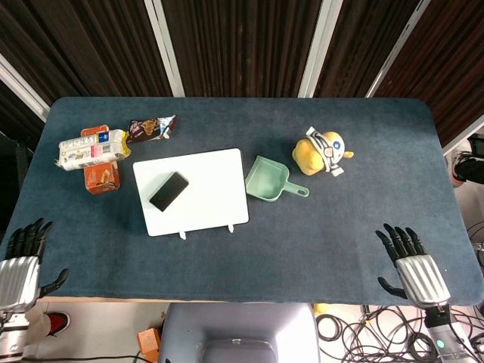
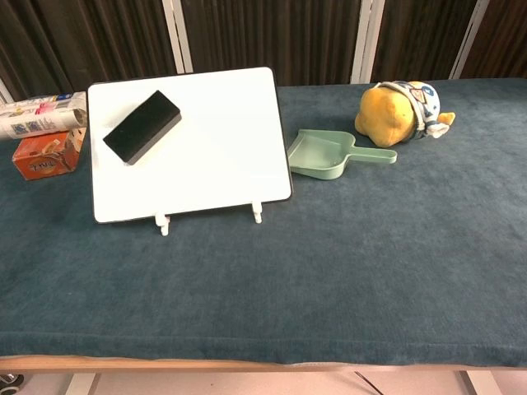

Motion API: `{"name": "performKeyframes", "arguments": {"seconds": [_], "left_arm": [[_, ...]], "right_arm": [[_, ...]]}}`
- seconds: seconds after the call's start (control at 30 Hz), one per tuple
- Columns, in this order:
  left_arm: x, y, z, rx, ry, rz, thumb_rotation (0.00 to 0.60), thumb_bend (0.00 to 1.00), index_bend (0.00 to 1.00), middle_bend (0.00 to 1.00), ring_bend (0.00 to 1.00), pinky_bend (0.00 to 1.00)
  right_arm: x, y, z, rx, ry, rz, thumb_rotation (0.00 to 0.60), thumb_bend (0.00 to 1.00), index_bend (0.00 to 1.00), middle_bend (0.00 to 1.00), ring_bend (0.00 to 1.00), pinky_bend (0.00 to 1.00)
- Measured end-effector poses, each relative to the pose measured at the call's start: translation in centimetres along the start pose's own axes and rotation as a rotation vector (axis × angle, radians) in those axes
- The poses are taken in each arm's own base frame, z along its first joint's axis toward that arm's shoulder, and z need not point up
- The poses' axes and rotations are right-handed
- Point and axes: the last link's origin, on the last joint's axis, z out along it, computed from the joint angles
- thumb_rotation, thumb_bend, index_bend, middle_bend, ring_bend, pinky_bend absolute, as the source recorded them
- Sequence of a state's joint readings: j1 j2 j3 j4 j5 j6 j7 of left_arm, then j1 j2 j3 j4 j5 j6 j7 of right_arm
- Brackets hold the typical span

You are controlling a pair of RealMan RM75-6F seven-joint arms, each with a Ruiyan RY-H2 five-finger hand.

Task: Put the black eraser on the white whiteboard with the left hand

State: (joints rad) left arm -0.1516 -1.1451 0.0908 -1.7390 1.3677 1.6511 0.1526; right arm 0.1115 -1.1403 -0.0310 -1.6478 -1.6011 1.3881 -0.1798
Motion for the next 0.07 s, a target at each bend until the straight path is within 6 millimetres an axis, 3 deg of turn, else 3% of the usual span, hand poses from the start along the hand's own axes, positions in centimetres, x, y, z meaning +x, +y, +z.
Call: {"name": "performKeyframes", "arguments": {"seconds": [0.07], "left_arm": [[-0.23,-1.18,-0.94,0.006,-0.012,-0.010,0.600,0.26,0.00,0.00,0.00,0.00]], "right_arm": [[-0.16,-0.10,0.06,-0.003,-0.003,-0.007,0.600,0.16,0.00,0.00,0.00,0.00]]}}
